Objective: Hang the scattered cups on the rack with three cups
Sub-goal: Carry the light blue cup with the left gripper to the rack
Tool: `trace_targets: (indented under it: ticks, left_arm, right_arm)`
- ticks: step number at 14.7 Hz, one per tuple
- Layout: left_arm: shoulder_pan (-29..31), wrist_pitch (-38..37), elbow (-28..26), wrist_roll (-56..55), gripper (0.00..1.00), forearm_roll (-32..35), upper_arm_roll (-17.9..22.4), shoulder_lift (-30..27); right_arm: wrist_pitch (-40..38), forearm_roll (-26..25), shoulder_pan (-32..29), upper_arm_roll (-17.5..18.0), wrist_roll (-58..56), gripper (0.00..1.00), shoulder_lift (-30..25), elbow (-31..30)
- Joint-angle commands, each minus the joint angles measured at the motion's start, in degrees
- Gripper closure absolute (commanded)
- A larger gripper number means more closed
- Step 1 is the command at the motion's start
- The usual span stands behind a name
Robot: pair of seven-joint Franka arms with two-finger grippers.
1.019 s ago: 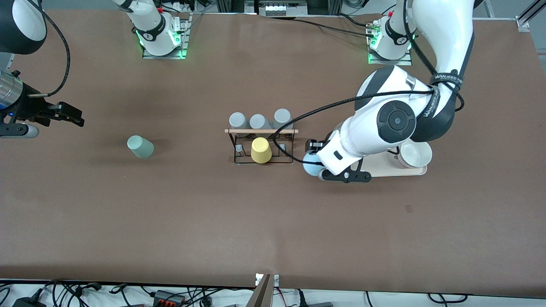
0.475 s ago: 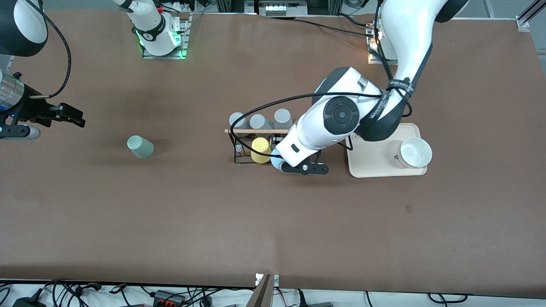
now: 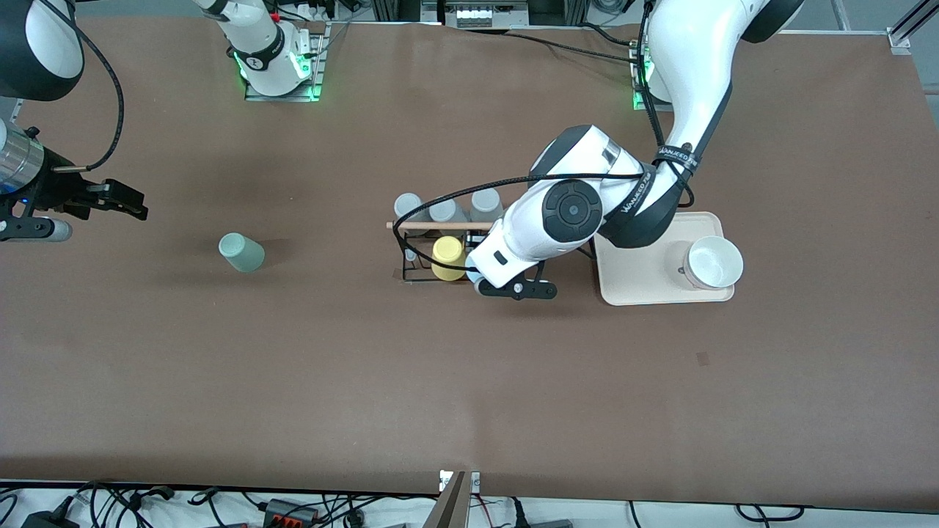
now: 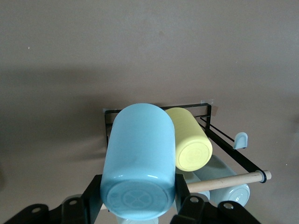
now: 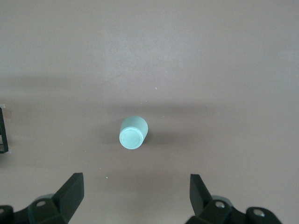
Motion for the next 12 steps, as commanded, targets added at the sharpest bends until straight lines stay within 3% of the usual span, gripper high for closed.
trace_targets:
  ticks: [1,6,12]
  left_arm:
    - [0.2,-1.7,-3.1,-0.7,0.99,-1.0,0.0,-3.2]
    - [0.4,-4.2,-4.8,-0.5,0.99,-1.0,-1.0,-3.9]
    - [0.3,-0.8,-4.9,0.1,0.99,-0.3,-0.9,-0.7]
  right_arm:
    - [-0.7,-0.3,-0.6,0.5,-0.5,0.0,0.1,0.5]
    - [-0.7,-0.2,-0.7,0.5,-0.7,0.0,0.1,0.5]
    - [-0.7,-0.2,-0.8,0.5,-0.9,0.0,0.1,0.5]
